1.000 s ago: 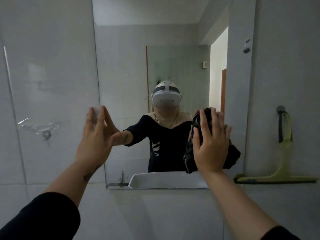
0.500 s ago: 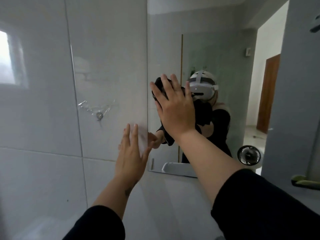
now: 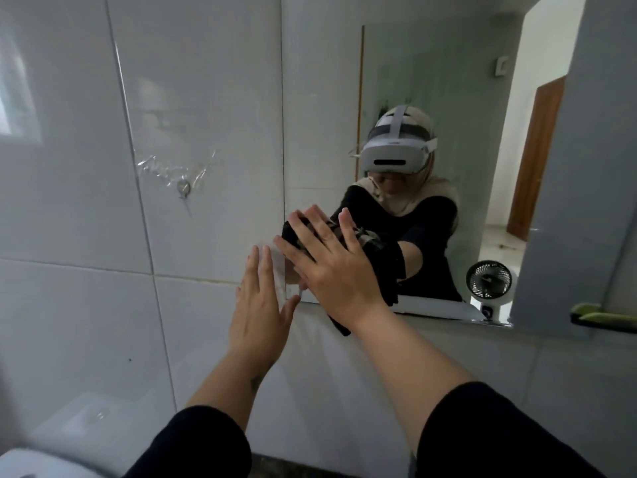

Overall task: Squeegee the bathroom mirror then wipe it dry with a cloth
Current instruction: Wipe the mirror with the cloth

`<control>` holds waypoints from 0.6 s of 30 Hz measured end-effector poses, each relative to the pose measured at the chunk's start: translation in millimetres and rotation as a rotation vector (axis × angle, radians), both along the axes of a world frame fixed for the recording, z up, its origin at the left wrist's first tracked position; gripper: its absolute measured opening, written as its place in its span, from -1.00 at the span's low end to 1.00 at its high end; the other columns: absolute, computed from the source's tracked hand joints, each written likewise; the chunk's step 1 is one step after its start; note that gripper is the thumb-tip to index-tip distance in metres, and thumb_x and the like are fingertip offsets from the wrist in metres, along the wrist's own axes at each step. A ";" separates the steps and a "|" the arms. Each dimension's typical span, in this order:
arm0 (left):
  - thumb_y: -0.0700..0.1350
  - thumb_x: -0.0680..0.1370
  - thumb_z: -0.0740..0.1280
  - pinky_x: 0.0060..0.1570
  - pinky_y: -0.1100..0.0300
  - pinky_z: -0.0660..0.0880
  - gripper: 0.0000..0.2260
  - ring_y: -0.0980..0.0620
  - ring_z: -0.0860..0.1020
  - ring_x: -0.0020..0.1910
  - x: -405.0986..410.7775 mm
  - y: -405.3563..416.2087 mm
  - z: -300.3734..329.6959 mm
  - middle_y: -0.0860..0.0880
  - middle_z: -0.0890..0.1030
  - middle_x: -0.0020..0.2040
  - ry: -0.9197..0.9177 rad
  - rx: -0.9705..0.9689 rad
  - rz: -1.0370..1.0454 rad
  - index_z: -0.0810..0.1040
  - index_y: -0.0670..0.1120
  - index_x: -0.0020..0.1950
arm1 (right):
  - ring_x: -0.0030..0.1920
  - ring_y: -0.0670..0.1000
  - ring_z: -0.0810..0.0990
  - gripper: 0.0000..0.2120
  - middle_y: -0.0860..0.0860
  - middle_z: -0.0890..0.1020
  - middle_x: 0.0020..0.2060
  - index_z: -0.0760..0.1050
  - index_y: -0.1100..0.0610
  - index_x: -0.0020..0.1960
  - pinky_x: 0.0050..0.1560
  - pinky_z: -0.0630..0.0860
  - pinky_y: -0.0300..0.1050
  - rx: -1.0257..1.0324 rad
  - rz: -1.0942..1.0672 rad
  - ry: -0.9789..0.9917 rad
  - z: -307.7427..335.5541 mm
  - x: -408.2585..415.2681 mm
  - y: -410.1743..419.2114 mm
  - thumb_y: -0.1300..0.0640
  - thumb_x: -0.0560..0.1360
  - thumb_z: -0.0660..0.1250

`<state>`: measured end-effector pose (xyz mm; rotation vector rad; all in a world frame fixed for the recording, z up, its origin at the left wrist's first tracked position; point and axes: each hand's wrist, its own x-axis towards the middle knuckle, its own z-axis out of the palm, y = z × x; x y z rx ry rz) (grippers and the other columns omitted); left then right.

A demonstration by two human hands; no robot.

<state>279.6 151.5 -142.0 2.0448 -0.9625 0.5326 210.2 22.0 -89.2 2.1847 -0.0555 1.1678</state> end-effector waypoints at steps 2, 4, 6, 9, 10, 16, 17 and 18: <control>0.02 0.56 0.26 0.44 -0.13 0.17 -0.19 0.12 -0.16 0.52 -7.0 -5.5 0.3 0.10 -0.27 0.54 -0.041 -0.013 -0.027 -0.34 0.10 0.49 | 0.51 0.18 0.14 -0.45 0.10 0.27 0.49 0.20 -0.02 0.49 0.44 0.07 0.35 0.019 0.013 -0.004 -2.7 -11.6 -7.1 0.05 0.52 0.23; -0.01 0.54 0.30 0.44 -0.17 0.15 -0.16 0.09 -0.13 0.52 -14.2 -11.5 2.9 0.07 -0.27 0.54 -0.077 -0.020 -0.046 -0.34 0.12 0.49 | 0.51 0.19 0.14 -0.44 0.11 0.26 0.49 0.18 -0.01 0.50 0.42 0.10 0.37 0.051 0.010 -0.023 -5.0 -23.8 -14.8 0.05 0.52 0.21; -0.01 0.53 0.32 0.47 -0.19 0.02 -0.13 0.03 -0.15 0.53 -20.8 -18.1 5.3 0.04 -0.29 0.54 -0.127 0.019 -0.027 -0.36 0.13 0.48 | 0.51 0.19 0.12 -0.45 0.11 0.22 0.50 0.15 -0.02 0.51 0.40 0.13 0.38 0.085 -0.025 -0.062 -7.8 -36.7 -23.8 0.02 0.57 0.23; 0.06 0.54 0.28 0.44 -0.12 -0.18 -0.17 0.00 -0.27 0.52 -30.1 -27.8 4.5 0.00 -0.35 0.52 -0.193 0.102 0.028 -0.34 0.09 0.50 | 0.50 0.18 0.17 -0.53 0.10 0.25 0.49 0.16 -0.03 0.51 0.37 0.20 0.37 0.110 -0.078 -0.142 -10.6 -58.8 -38.5 -0.04 0.62 0.13; 0.09 0.55 0.25 0.42 -0.11 -0.21 -0.19 0.00 -0.32 0.50 -33.3 -31.3 3.3 -0.02 -0.37 0.51 -0.207 0.124 0.044 -0.34 0.07 0.50 | 0.50 0.18 0.17 -0.54 0.10 0.25 0.49 0.16 -0.02 0.51 0.37 0.20 0.37 0.117 -0.093 -0.155 -11.6 -66.1 -43.7 -0.04 0.63 0.10; 0.12 0.56 0.22 0.45 -0.23 -0.11 -0.24 -0.07 -0.24 0.53 -40.1 -50.4 -4.9 -0.07 -0.29 0.54 -0.199 0.103 0.062 -0.28 0.04 0.52 | 0.51 0.17 0.14 -0.54 0.10 0.22 0.50 0.10 -0.04 0.51 0.43 0.10 0.34 0.198 -0.136 -0.244 -23.7 -106.2 -76.1 -0.04 0.64 0.06; 0.11 0.56 0.22 0.45 -0.24 -0.09 -0.24 -0.09 -0.22 0.53 -39.9 -51.9 -5.9 -0.08 -0.28 0.55 -0.201 0.095 0.067 -0.25 0.02 0.53 | 0.51 0.17 0.14 -0.53 0.10 0.22 0.50 0.10 -0.03 0.51 0.43 0.08 0.34 0.211 -0.137 -0.259 -26.1 -113.3 -81.6 -0.04 0.64 0.07; 0.10 0.56 0.23 0.44 -0.25 -0.07 -0.24 -0.10 -0.21 0.53 -39.8 -53.3 -7.0 -0.09 -0.27 0.55 -0.202 0.088 0.068 -0.25 0.01 0.53 | 0.51 0.17 0.13 -0.53 0.10 0.22 0.50 0.10 -0.03 0.51 0.44 0.07 0.33 0.222 -0.140 -0.275 -28.5 -120.6 -87.4 -0.04 0.63 0.08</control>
